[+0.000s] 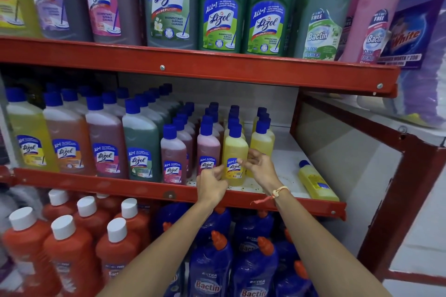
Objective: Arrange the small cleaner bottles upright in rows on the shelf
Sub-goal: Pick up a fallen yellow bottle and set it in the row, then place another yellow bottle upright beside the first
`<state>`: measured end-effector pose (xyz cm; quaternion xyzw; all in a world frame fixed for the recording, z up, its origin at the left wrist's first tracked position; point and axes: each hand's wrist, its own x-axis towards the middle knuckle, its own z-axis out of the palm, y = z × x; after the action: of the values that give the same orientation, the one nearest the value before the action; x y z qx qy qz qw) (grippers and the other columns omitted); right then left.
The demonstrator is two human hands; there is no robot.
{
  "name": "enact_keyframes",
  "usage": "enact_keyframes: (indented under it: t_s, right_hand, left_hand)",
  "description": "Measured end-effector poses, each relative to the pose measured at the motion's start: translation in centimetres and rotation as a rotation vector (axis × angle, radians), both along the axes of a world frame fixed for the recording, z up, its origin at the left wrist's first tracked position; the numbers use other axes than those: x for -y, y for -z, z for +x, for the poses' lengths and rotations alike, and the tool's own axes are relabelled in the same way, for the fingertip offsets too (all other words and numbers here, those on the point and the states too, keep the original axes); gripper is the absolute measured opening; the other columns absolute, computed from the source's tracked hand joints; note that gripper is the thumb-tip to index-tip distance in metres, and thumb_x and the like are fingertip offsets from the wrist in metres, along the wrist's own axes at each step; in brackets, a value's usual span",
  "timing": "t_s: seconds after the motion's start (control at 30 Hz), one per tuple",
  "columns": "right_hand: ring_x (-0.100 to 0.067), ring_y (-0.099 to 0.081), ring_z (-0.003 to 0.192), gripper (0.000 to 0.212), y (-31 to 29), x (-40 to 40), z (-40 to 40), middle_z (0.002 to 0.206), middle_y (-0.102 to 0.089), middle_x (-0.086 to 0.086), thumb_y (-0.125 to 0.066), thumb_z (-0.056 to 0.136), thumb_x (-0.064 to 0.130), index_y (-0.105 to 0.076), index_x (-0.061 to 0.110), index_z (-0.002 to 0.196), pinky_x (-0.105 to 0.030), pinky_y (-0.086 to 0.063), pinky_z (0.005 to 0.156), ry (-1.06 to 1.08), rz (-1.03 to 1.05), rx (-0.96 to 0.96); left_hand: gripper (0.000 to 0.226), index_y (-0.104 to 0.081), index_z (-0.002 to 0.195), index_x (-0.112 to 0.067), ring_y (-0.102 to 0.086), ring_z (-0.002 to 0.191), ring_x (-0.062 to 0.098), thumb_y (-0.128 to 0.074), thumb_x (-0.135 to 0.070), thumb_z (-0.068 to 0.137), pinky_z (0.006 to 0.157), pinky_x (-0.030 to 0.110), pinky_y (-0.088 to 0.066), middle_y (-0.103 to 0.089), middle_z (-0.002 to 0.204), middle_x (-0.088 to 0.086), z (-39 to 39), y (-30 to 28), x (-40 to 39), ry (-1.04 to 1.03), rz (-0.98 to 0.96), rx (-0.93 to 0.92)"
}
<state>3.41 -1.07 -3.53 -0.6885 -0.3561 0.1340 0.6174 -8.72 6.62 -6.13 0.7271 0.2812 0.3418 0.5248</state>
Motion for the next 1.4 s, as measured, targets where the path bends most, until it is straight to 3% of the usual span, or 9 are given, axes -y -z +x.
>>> enact_keyframes:
  t_s: [0.17,0.37,0.47,0.6,0.87,0.97,1.1,1.23,1.4]
  right_hand:
    - [-0.018,-0.065,0.103,0.049,-0.3,1.7,0.0,0.114,-0.069,-0.008,-0.073,0.081,0.019,-0.06,0.004,0.125,-0.029,-0.052,0.091,0.087,-0.061,0.07]
    - [-0.034,-0.071,0.088,0.015,-0.9,6.6,4.3,0.089,-0.076,-0.013,-0.061,0.083,0.012,-0.077,0.013,0.084,-0.042,-0.059,0.081,0.6,-0.145,0.156]
    - [-0.043,-0.061,0.107,0.028,-1.2,9.7,8.1,0.111,-0.068,-0.026,-0.054,0.086,0.016,-0.068,-0.001,0.104,-0.041,-0.05,0.087,0.792,-0.534,0.258]
    - [-0.033,-0.062,0.109,0.037,-1.2,11.5,11.4,0.111,-0.066,-0.018,-0.057,0.089,0.033,-0.062,0.001,0.106,-0.034,-0.047,0.082,0.536,-0.91,0.213]
    - [-0.026,-0.059,0.081,0.03,-0.1,11.3,13.5,0.084,-0.065,-0.019,-0.078,0.075,0.022,-0.058,0.003,0.064,-0.039,-0.053,0.078,0.471,-0.464,-0.096]
    - [-0.029,-0.066,0.086,0.026,0.7,11.2,12.8,0.091,-0.07,-0.021,-0.077,0.075,0.014,-0.069,-0.007,0.089,-0.051,-0.054,0.09,0.443,-0.278,-0.213]
    - [-0.029,-0.063,0.087,0.044,0.0,11.5,10.5,0.11,-0.064,-0.023,-0.066,0.086,0.005,-0.052,-0.006,0.127,-0.034,-0.057,0.066,0.315,-0.148,-0.357]
    - [-0.027,-0.062,0.1,0.046,-0.7,12.2,8.9,0.129,-0.06,-0.018,-0.058,0.089,-0.002,-0.048,0.0,0.135,-0.043,-0.054,0.086,0.198,0.026,-0.333]
    - [-0.014,-0.067,0.094,0.044,-0.3,11.1,6.4,0.127,-0.06,-0.005,-0.059,0.088,-0.002,-0.053,0.01,0.13,-0.029,-0.06,0.074,0.096,0.167,-0.204]
  left_hand:
    - [0.028,-0.07,0.108,-0.01,-0.069,0.097,0.016,-0.066,-0.018,0.081,0.093,0.035,-0.054,-0.075,0.104,0.007,-0.3,-0.1,1.1,-0.147,-0.001,0.049]
    - [0.014,-0.073,0.09,-0.005,-0.073,0.084,0.025,-0.064,-0.014,0.083,0.083,0.043,-0.059,-0.076,0.087,0.014,3.1,-0.6,3.0,0.043,-0.051,0.013]
    - [0.008,-0.072,0.085,-0.006,-0.072,0.086,0.033,-0.065,-0.008,0.081,0.079,0.042,-0.06,-0.074,0.091,0.021,6.3,-1.2,5.0,0.167,-0.104,-0.037]
    - [0.006,-0.064,0.078,-0.008,-0.065,0.073,0.028,-0.062,-0.005,0.083,0.067,0.031,-0.056,-0.067,0.076,0.014,10.4,-1.2,7.2,0.303,-0.211,-0.09]
    - [0.024,-0.052,0.064,-0.011,-0.059,0.071,0.025,-0.055,0.002,0.084,0.075,0.034,-0.054,-0.06,0.084,0.016,13.9,-1.4,8.9,0.368,-0.385,-0.189]
    - [0.031,-0.049,0.057,-0.011,-0.057,0.059,0.022,-0.064,0.003,0.08,0.065,0.031,-0.056,-0.057,0.067,0.01,13.5,-1.3,8.8,0.26,-0.42,-0.148]
    - [0.024,-0.056,0.06,-0.015,-0.058,0.076,0.022,-0.07,0.001,0.07,0.077,0.035,-0.053,-0.06,0.072,0.009,13.3,-0.6,8.7,0.162,-0.366,-0.098]
    - [0.033,-0.065,0.107,0.0,-0.065,0.096,0.022,-0.069,0.0,0.074,0.09,0.034,-0.054,-0.069,0.098,0.008,12.5,-1.3,8.5,0.137,-0.301,0.031]
    - [0.04,-0.065,0.113,-0.002,-0.064,0.092,0.016,-0.071,0.003,0.074,0.06,0.01,-0.052,-0.069,0.102,0.006,10.1,-1.9,7.4,0.08,-0.15,0.124]
